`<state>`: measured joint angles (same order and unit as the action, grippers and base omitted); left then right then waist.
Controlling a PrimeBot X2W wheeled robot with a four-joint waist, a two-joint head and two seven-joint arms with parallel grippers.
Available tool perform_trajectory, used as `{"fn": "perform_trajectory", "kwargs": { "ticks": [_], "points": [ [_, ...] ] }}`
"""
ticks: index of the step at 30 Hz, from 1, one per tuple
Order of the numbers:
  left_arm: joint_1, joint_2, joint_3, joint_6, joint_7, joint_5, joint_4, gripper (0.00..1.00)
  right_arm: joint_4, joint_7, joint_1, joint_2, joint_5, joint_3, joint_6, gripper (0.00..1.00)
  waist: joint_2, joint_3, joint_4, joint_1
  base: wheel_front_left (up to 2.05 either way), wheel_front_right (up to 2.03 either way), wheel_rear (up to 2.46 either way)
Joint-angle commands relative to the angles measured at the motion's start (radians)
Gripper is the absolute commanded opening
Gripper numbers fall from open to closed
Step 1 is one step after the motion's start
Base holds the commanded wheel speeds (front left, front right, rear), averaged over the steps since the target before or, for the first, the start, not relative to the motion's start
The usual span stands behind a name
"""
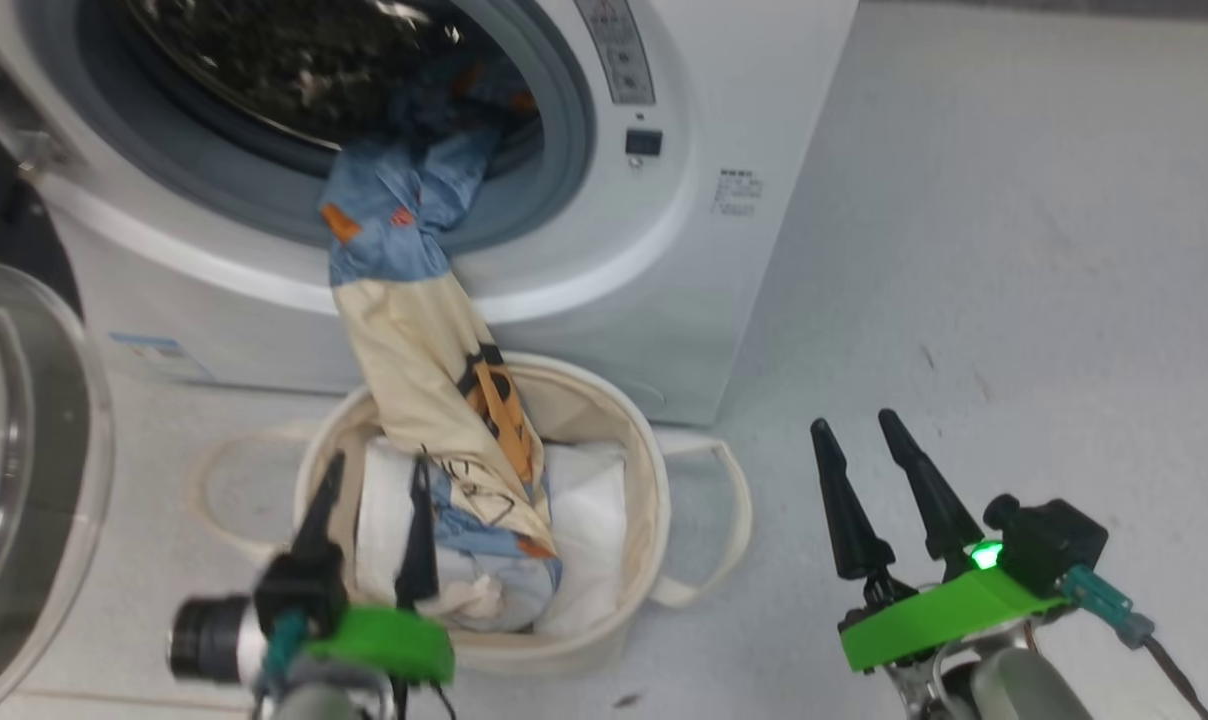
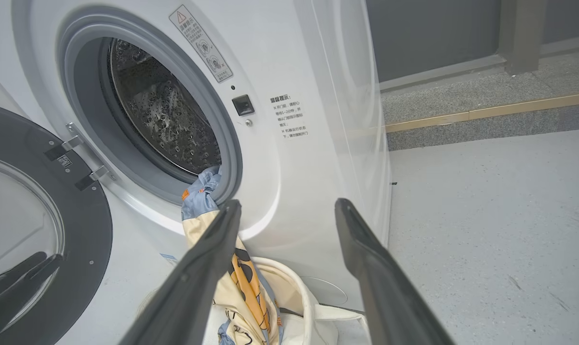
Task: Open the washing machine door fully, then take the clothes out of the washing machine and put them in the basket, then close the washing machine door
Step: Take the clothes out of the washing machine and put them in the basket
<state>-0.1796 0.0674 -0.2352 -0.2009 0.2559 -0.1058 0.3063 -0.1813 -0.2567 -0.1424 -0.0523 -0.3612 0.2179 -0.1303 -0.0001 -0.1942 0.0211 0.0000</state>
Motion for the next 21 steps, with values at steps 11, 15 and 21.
{"fn": "perform_trajectory", "kwargs": {
  "ticks": [11,15,21],
  "points": [
    [-0.337,0.026,0.061,0.026,-0.009,-0.036,0.223,1.0,0.07,-0.005,-0.102,0.002,0.021,0.009,0.0,1.0,0.0001,-0.237,0.074,0.0,0.0,0.0,0.0],
    [-0.446,0.038,0.057,0.03,-0.012,-0.029,0.338,1.0,0.079,-0.005,-0.128,0.002,0.02,0.013,0.0,1.0,0.0001,-0.294,0.095,0.0,0.0,0.0,0.0],
    [-0.633,0.052,0.071,-0.004,-0.031,-0.024,0.508,1.0,0.099,-0.005,-0.17,0.002,-0.023,0.021,0.0,1.0,0.0001,-0.371,0.135,0.0,0.0,0.0,0.0]
  ]
}}
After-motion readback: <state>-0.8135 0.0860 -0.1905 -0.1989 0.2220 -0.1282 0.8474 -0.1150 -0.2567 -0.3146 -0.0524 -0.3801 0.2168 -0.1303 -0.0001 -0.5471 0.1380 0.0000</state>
